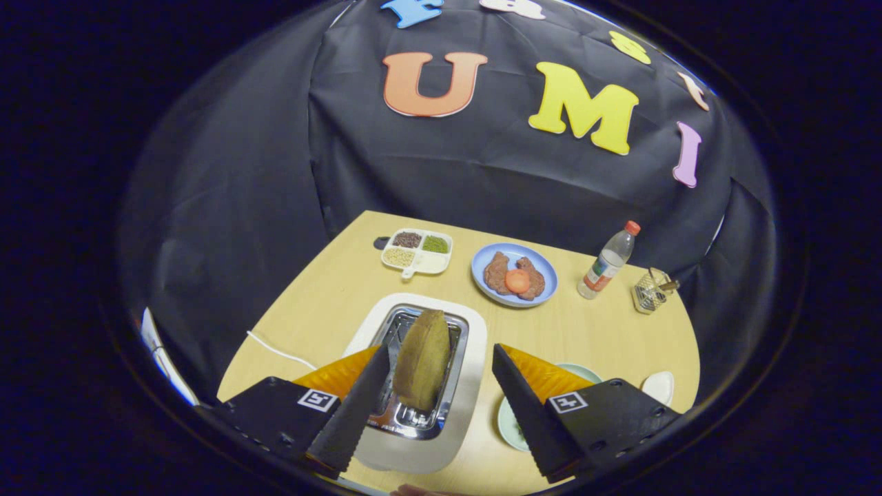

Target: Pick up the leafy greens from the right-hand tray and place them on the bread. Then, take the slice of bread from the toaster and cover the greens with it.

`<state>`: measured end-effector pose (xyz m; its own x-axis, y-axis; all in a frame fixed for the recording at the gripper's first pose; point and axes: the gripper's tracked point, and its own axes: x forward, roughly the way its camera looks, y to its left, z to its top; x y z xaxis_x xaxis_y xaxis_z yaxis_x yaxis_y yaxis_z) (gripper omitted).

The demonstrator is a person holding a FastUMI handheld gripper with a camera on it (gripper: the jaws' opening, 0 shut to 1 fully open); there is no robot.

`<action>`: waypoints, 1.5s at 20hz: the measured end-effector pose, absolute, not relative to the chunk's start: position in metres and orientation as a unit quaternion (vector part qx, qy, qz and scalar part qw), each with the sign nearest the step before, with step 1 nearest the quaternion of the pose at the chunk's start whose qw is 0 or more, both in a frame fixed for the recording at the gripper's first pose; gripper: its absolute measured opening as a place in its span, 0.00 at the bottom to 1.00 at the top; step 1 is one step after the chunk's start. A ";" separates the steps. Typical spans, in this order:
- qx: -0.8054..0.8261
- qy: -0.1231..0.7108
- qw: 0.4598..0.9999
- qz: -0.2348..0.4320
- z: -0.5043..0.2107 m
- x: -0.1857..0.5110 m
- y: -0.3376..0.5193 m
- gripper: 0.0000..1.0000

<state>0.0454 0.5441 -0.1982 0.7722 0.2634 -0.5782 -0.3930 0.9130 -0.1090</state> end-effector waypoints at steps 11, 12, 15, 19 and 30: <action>-0.116 0.315 0.927 0.166 -0.211 0.056 0.546 0.27; -0.115 0.314 0.926 0.174 -0.211 0.057 0.548 0.26; -0.108 0.310 0.925 0.191 -0.203 0.049 0.549 0.17; -0.096 0.287 0.930 0.209 -0.175 0.042 0.545 0.17; -0.012 0.269 0.948 0.171 -0.122 0.051 0.470 0.17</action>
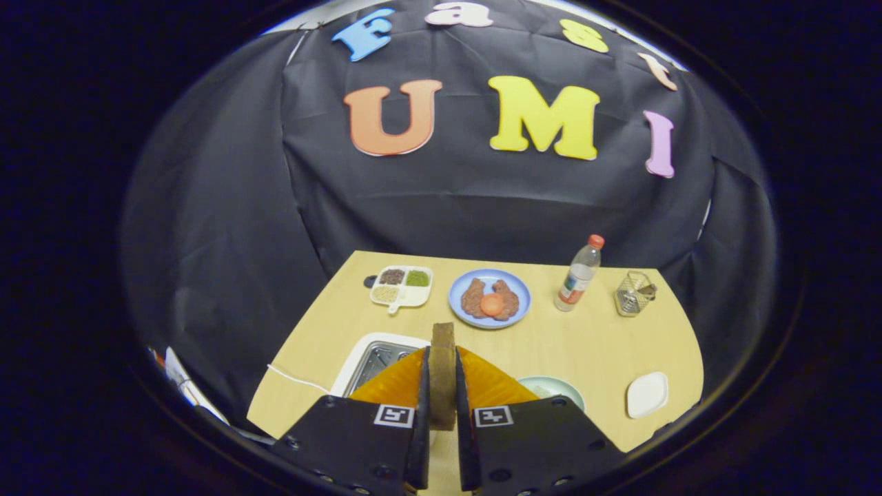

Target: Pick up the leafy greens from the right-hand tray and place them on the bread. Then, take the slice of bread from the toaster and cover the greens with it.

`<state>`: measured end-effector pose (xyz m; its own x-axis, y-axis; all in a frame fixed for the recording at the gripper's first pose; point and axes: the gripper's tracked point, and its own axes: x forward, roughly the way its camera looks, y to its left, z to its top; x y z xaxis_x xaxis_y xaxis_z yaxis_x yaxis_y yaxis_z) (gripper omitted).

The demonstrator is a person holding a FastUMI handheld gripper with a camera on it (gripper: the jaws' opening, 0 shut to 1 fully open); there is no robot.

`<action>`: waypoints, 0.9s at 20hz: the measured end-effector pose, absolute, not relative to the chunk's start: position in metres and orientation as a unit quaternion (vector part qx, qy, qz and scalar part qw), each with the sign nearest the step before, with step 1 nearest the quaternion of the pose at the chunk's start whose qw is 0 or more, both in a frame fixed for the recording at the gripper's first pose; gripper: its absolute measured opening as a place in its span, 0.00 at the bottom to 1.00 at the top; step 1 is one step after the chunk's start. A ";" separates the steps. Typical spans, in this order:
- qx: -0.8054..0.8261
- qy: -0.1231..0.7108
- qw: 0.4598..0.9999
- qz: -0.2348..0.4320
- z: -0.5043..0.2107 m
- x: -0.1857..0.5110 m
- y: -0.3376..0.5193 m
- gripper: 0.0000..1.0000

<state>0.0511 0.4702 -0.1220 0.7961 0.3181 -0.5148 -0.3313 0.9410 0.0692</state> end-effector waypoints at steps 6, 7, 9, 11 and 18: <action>0.014 0.313 0.944 0.102 -0.166 0.079 0.405 0.17; 0.019 0.321 0.942 0.092 -0.175 0.083 0.399 0.17; 0.031 0.341 0.936 0.080 -0.196 0.088 0.390 0.17; 0.047 0.358 0.929 0.075 -0.215 0.093 0.387 0.17; 0.090 0.387 0.913 0.089 -0.262 0.101 0.389 0.17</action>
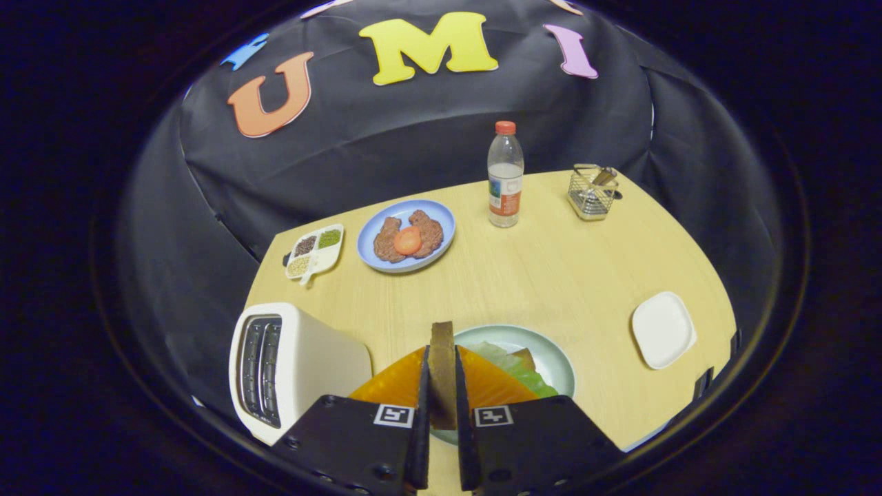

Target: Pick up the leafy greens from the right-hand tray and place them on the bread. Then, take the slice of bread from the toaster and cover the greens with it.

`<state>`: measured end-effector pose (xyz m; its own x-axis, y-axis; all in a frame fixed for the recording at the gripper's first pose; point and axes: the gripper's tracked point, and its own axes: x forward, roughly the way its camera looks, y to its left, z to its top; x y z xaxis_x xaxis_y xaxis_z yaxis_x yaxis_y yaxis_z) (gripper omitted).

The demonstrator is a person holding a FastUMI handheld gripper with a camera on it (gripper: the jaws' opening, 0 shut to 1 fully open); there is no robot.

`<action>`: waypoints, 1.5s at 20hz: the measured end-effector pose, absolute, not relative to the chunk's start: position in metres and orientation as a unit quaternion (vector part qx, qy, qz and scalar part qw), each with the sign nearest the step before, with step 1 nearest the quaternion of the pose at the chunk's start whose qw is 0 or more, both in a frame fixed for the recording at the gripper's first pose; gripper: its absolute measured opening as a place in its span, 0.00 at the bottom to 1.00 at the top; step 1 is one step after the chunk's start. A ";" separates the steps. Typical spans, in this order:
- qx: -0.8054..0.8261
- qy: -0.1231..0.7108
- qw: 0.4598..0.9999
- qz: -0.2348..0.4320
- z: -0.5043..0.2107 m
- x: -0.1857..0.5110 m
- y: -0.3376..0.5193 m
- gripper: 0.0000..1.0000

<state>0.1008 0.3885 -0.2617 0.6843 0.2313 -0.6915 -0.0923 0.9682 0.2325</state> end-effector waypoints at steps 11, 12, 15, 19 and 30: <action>0.097 0.419 0.901 0.047 -0.314 0.106 0.334 0.17; 0.095 0.424 0.900 0.041 -0.319 0.106 0.327 0.17; 0.083 0.435 0.896 0.036 -0.339 0.110 0.314 0.28; 0.075 0.448 0.891 0.028 -0.356 0.114 0.304 0.32; -0.022 0.431 0.902 0.029 -0.360 0.120 0.297 0.58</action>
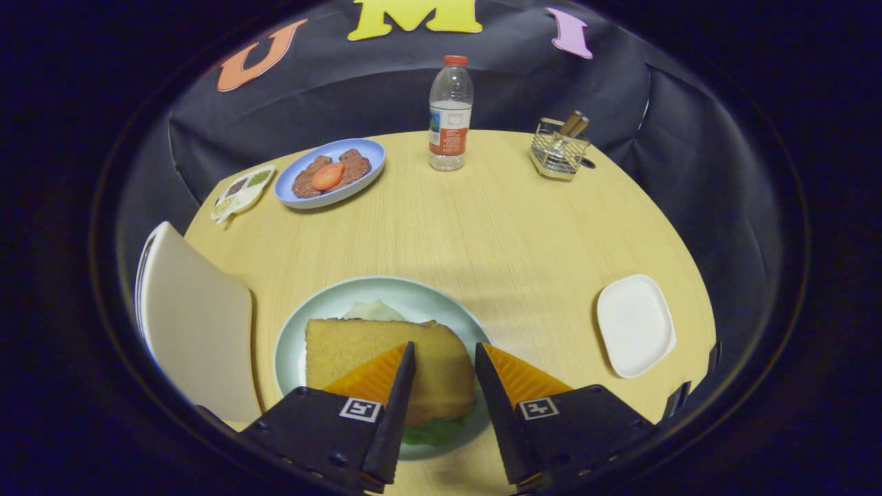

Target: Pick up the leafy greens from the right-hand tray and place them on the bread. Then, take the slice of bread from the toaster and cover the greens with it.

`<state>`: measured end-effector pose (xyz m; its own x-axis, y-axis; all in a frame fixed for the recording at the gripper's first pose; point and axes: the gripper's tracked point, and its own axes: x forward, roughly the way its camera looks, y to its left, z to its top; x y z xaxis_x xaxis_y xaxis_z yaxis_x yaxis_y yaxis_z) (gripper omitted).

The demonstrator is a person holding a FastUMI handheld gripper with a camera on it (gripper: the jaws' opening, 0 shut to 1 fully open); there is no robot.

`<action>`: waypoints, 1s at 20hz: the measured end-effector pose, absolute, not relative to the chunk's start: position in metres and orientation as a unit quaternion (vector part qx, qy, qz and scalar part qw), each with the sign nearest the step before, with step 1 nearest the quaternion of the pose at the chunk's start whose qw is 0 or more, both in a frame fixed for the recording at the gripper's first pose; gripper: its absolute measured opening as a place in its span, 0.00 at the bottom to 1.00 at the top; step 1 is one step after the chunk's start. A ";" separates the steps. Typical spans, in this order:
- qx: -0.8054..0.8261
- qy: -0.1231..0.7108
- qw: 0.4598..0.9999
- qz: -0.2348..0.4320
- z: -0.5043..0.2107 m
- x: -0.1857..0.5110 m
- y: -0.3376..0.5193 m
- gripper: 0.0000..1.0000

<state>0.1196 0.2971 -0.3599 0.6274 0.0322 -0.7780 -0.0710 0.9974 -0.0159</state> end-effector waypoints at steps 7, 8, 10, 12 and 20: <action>-0.068 0.388 0.917 0.055 -0.334 0.111 0.301 0.78; -0.066 0.381 0.920 0.058 -0.326 0.108 0.301 0.80; -0.050 0.366 0.926 0.070 -0.304 0.095 0.300 0.84; -0.036 0.345 0.934 0.087 -0.277 0.084 0.297 0.88; -0.041 0.169 0.980 0.101 -0.111 0.036 0.259 0.97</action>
<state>0.0362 0.2591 -0.1106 0.9224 0.1834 -0.3400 -0.2114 0.9763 -0.0471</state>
